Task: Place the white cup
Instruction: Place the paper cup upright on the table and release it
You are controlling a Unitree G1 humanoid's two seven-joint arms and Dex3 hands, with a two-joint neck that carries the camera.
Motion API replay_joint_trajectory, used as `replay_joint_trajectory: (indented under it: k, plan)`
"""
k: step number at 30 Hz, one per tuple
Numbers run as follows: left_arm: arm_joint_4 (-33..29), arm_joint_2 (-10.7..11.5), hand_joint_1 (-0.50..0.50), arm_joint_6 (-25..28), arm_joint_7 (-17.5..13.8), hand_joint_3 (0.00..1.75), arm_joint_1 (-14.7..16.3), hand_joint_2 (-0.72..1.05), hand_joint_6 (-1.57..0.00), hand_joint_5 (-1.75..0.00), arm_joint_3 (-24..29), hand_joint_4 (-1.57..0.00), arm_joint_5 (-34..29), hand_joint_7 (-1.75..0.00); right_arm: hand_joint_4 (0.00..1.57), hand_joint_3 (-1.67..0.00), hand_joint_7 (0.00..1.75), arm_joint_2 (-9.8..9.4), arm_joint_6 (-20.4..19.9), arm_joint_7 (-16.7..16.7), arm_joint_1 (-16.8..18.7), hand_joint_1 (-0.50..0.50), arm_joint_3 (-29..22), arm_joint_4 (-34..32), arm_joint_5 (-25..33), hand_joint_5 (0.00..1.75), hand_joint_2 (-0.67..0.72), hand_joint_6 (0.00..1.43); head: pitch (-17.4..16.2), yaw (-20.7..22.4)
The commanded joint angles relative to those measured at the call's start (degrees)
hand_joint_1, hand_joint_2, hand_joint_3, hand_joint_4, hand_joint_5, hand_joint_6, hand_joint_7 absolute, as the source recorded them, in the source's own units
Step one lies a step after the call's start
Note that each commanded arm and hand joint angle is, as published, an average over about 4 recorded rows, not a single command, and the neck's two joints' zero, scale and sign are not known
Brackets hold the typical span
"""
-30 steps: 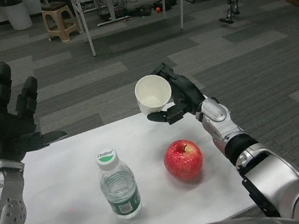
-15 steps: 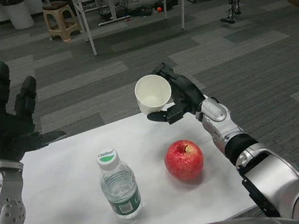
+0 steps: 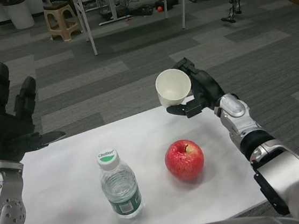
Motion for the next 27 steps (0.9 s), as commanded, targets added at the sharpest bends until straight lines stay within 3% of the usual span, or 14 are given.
replay_joint_trajectory:
  k: [1, 14, 27]
  plan:
    - [-0.30, 0.42, -0.50, -0.22, -0.07, 0.09, 0.41, 0.16, 0.00, -0.21, 0.32, 0.00, 0.15, 0.00, 0.00, -0.91, 1.71, -1.61, -0.19, -0.48, 1.66, 0.29, -1.74, 0.49, 0.33, 1.65, -0.41, 0.00, 0.02, -0.47]
    - [0.03, 0.42, -0.50, -0.22, -0.03, 0.09, 0.39, 0.16, 0.00, -0.21, 0.04, 0.00, 0.15, 0.00, 0.00, -0.91, 1.75, -1.61, -0.37, -1.65, 8.72, 0.29, -7.83, 1.22, 0.20, 1.65, -0.41, 0.00, -0.74, -3.36]
    - [0.03, 0.42, -0.50, -0.15, -0.01, 0.09, 0.41, 0.16, 0.00, -0.21, -0.27, 0.00, 0.20, 0.00, 0.00, -0.93, 1.75, -1.94, -0.54, -4.15, 13.51, 0.29, -8.75, -0.61, -0.20, 1.65, -0.41, 0.00, -2.15, -6.08]
